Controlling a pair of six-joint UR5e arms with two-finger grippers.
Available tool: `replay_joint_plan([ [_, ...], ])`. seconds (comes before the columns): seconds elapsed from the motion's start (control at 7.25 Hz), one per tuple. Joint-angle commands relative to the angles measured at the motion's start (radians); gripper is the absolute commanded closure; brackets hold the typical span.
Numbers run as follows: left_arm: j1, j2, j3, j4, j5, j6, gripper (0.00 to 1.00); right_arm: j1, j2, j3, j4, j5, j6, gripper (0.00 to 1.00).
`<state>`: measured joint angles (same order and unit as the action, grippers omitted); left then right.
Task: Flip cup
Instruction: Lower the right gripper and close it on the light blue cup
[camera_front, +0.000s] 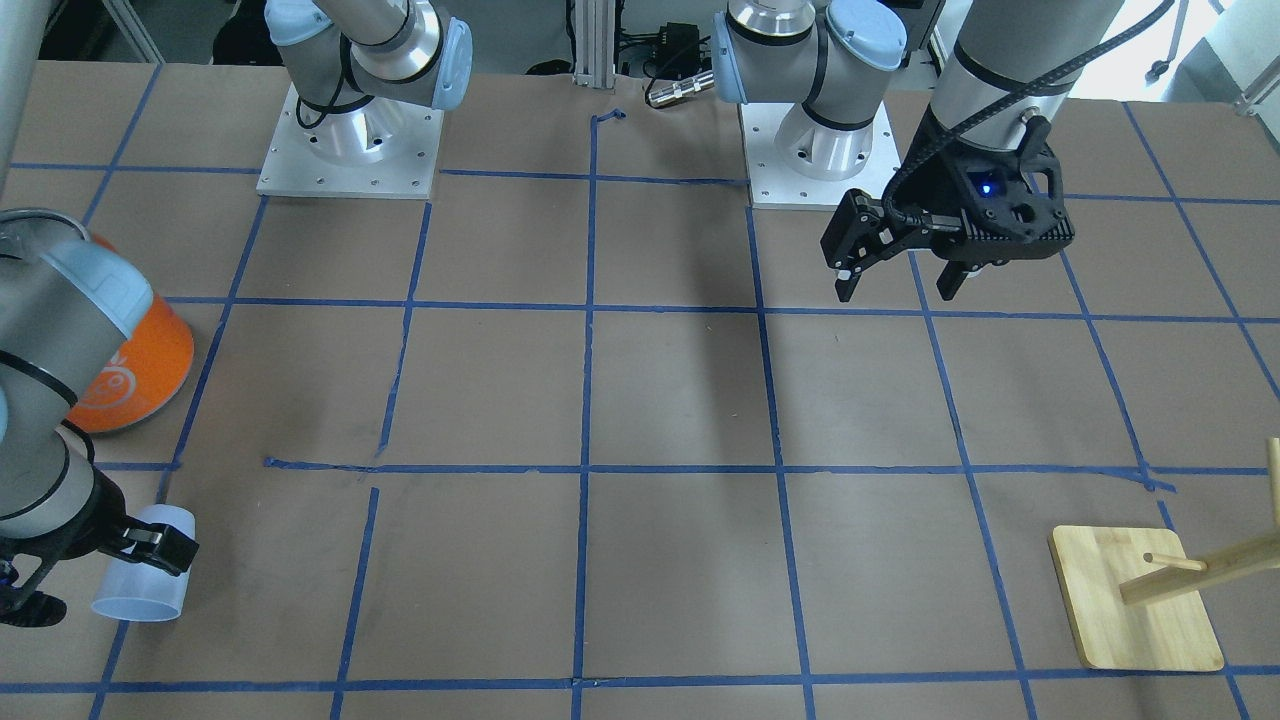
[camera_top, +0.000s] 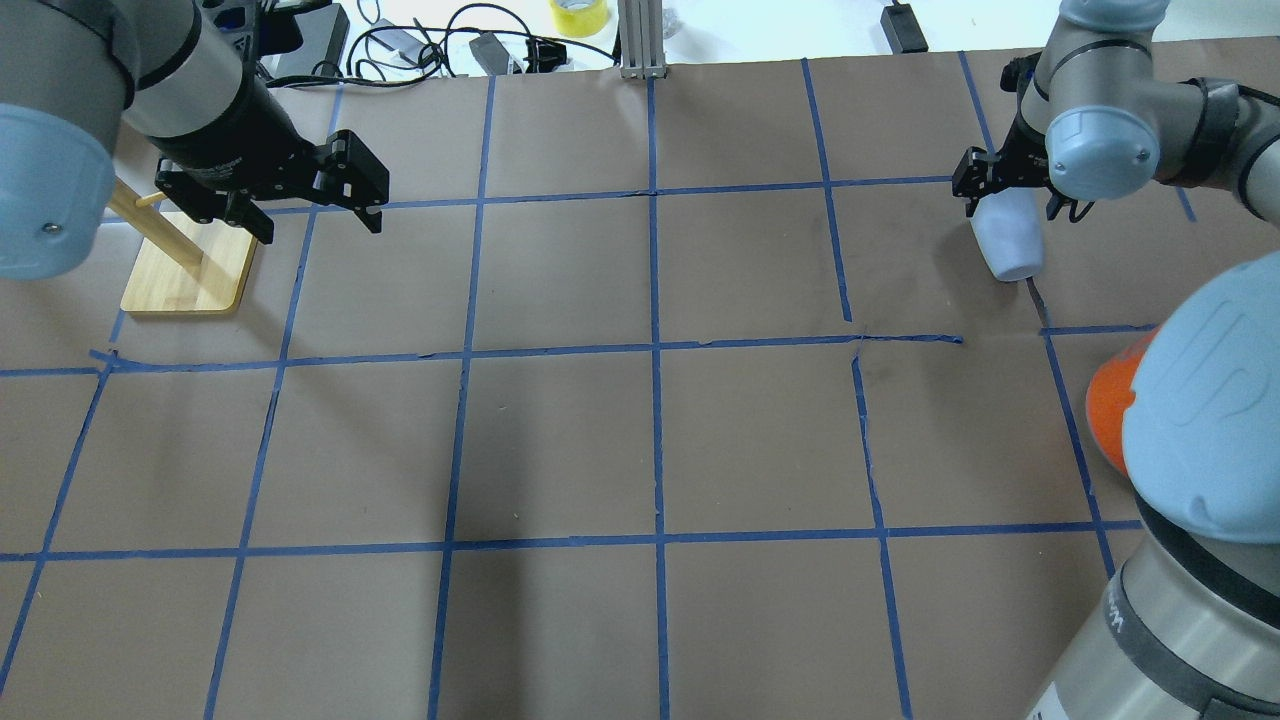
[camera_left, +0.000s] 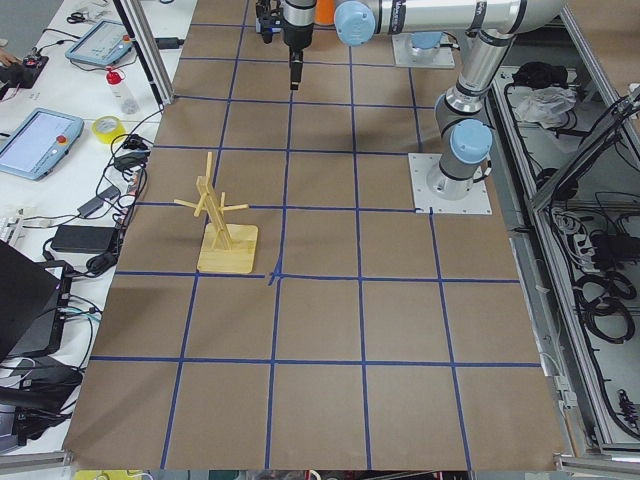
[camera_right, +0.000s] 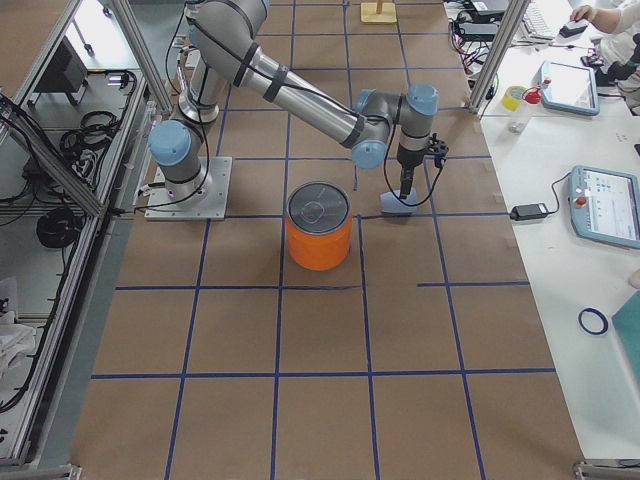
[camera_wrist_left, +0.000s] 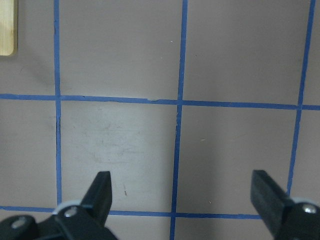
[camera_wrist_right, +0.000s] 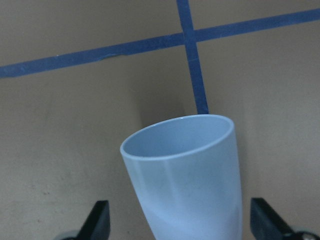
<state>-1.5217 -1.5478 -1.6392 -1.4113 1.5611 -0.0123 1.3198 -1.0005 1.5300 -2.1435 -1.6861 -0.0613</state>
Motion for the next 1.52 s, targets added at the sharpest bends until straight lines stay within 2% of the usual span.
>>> replay_joint_plan([
  [0.0, 0.000, 0.002, -0.001, -0.002, 0.000, 0.000, 0.00, -0.001, 0.037, -0.001, -0.001, -0.003, -0.003, 0.00],
  [0.41, 0.000, 0.002, -0.001, -0.002, 0.000, 0.000, 0.00, -0.004, 0.077, -0.008, -0.004, -0.004, -0.003, 0.00],
  [0.55, 0.000, 0.002, -0.001, -0.002, 0.000, 0.000, 0.00, -0.005, 0.080, -0.013, -0.062, 0.000, -0.003, 0.09],
  [0.69, 0.000, 0.002, 0.001, -0.002, 0.000, 0.000, 0.00, -0.005, 0.082, -0.010, -0.167, 0.008, -0.002, 0.47],
  [0.83, 0.000, 0.002, 0.001, -0.002, 0.000, 0.000, 0.00, -0.005, 0.080, -0.010, -0.177, 0.011, 0.003, 0.72],
  [1.1, 0.000, 0.002, 0.001, 0.000, 0.000, 0.000, 0.00, 0.007, 0.059, -0.014, -0.161, 0.011, 0.008, 0.75],
  [1.38, 0.000, 0.000, -0.001, 0.000, 0.000, 0.000, 0.00, 0.120, 0.024, -0.013, -0.162, -0.001, 0.001, 0.73],
])
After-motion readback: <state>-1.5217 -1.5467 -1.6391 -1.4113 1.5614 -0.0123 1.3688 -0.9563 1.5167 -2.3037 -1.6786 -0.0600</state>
